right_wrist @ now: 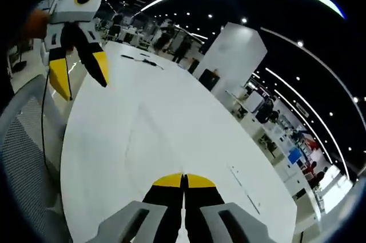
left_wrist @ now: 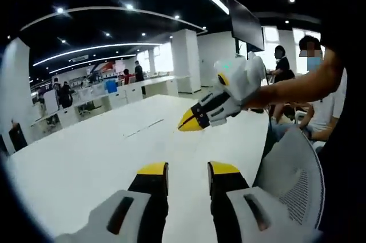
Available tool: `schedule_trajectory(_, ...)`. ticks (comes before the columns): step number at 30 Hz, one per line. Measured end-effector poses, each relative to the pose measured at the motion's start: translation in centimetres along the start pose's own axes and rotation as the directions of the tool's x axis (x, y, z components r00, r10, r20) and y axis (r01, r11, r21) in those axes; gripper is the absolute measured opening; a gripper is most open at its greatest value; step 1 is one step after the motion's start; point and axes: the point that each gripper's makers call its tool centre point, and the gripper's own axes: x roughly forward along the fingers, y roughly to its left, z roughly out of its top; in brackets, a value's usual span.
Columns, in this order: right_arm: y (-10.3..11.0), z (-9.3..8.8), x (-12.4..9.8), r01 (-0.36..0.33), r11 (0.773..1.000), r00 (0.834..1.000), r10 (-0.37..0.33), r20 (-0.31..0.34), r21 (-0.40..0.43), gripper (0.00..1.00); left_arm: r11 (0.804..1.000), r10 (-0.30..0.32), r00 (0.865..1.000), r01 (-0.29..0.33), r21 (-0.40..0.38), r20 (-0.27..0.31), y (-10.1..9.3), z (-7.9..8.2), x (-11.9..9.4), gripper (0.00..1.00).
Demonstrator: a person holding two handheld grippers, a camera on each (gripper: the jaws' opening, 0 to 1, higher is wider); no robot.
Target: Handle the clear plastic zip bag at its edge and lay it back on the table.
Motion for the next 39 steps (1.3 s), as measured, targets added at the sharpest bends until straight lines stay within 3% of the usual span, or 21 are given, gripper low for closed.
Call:
schedule_trajectory(7, 0.5, -1.0, 1.2, -0.016, 1.0, 1.0, 0.016, -0.009, 0.001, 0.0, 0.997, 0.067, 0.997, -0.068, -0.036, -0.027, 1.7, -2.1, -1.7, 0.32)
schedule_trajectory(14, 3.2, -3.1, 3.0, -0.086, 0.996, 0.995, 0.084, -0.052, -0.027, 0.0, 0.995, 0.089, 0.995, -0.091, -0.048, -0.045, 1.8, -3.4, -2.2, 0.38)
schedule_trajectory(32, 5.1, -7.7, 7.5, -0.112, 0.994, 0.983, 0.111, -0.149, -0.001, 0.0, 0.992, 0.118, 0.992, -0.12, -0.048, -0.043, 3.2, -3.7, -2.9, 0.41)
schedule_trajectory(39, 6.3, -8.8, 9.0, -0.152, 0.988, 0.971, 0.149, -0.185, -0.001, 0.0, 0.992, 0.116, 0.992, -0.118, -0.037, -0.057, 3.6, -4.2, -2.9, 0.42)
